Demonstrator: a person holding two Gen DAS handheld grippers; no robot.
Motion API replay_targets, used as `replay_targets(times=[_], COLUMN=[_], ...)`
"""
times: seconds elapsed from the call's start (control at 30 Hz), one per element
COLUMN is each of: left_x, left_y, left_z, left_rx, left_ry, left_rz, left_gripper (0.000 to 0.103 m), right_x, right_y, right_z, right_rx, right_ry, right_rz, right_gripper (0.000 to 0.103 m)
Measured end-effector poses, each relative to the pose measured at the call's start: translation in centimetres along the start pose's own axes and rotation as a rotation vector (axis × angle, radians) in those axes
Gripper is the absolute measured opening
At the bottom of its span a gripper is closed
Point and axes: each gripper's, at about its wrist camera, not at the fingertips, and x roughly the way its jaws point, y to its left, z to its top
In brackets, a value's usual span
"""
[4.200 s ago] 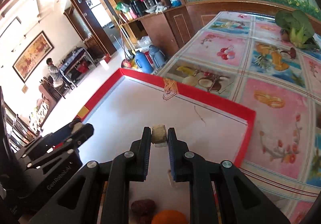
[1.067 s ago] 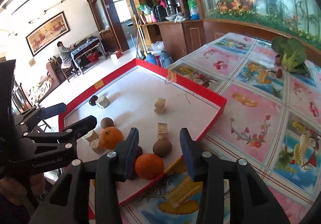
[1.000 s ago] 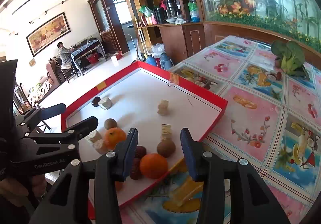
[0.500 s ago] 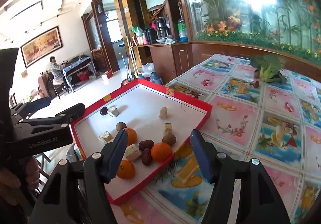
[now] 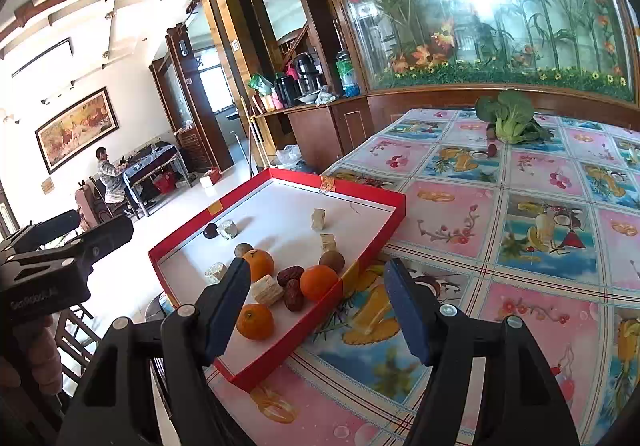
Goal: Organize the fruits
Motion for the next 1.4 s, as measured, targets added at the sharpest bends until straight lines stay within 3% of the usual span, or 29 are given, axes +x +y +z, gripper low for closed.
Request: replay_targets(times=[0.5,0.7,0.9,1.03,1.2,1.4], left_x=[2.2,3.4,3.2,3.2,3.3,2.2], left_y=[0.6,0.6,0.6,1.5,3.1,4.2], left_z=[-1.0,-1.5,-0.9,-0.5,-0.3,0.2], left_rx=[-0.027,-0.029,-0.032,-0.052,-0.086,-0.104], left_ry=[0.046,0.051,0.033,0.04,0.079,0.067], left_rz=[0.007,0.046,0.051,0.047,0.029,0.015], left_gripper=[0.103,0.103,0.103,0.103,0.103,0.103], right_x=[0.1,0.2,-0.3,-0.6,-1.4,-2.3], right_y=[0.2,0.1,1.6,2.7,4.9,6.6], right_z=[-0.2,-0.1,-0.3,0.8,2.0,3.1], right_rx=[-0.027,-0.025,-0.061,0.002,-0.035,-0.052], right_ry=[-0.001,-0.004,-0.046,-0.046,-0.069,-0.07], right_rz=[-0.048,-0.049,-0.114,-0.073,-0.067,-0.046], right_gripper=[0.072,0.072,0.072,0.073,0.074,0.078])
